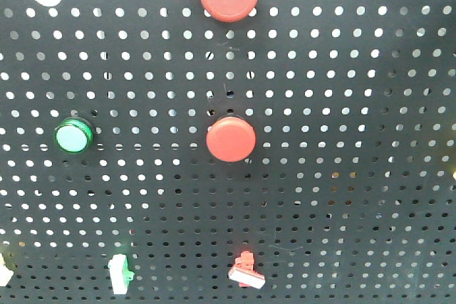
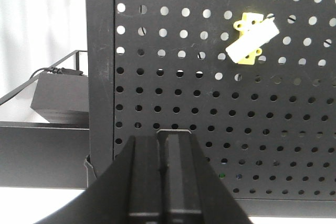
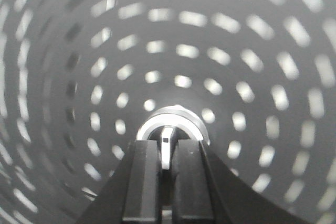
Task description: Rotate knob clockwise with right arm
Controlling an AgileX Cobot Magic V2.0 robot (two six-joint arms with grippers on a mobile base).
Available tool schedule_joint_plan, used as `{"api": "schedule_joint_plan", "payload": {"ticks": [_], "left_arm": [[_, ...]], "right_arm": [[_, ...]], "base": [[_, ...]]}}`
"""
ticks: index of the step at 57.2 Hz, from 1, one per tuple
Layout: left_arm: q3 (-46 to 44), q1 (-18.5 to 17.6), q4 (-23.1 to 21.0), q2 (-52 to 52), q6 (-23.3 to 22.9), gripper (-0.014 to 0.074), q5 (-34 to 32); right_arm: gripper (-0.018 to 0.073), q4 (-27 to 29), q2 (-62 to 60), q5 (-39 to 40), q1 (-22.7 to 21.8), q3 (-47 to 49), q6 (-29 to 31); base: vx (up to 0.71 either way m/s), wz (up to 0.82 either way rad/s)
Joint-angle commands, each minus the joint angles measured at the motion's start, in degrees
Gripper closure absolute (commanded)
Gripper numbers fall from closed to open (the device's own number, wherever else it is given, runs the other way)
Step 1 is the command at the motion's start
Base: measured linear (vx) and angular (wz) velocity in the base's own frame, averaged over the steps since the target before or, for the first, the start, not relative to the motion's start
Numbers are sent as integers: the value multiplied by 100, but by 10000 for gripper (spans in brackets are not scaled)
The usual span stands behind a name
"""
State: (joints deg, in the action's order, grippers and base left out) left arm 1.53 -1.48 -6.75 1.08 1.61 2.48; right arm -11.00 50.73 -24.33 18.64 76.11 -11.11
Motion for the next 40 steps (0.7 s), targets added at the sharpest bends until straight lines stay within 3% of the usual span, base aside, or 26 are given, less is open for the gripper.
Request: {"api": "schedule_joint_plan", "payload": {"ticks": [1, 14, 19, 24, 40], "left_arm": [[75, 11, -48, -1, -34, 603, -471], [75, 11, -48, -1, -34, 603, -471], [75, 11, -48, -1, -34, 603, -471], [75, 11, -48, -1, -34, 603, -471], [75, 11, -48, -1, -34, 603, -471]], "right_arm": [[568, 50, 234, 451, 1, 109, -1219], [568, 49, 234, 672, 1, 109, -4357], [568, 20, 234, 864, 1, 109, -5201], [568, -111, 234, 1072, 1, 109, -5595], [534, -1085, 234, 1136, 1, 109, -5595]], "base": [[0, 0], [0, 0], [0, 0], [0, 0], [0, 0]]}}
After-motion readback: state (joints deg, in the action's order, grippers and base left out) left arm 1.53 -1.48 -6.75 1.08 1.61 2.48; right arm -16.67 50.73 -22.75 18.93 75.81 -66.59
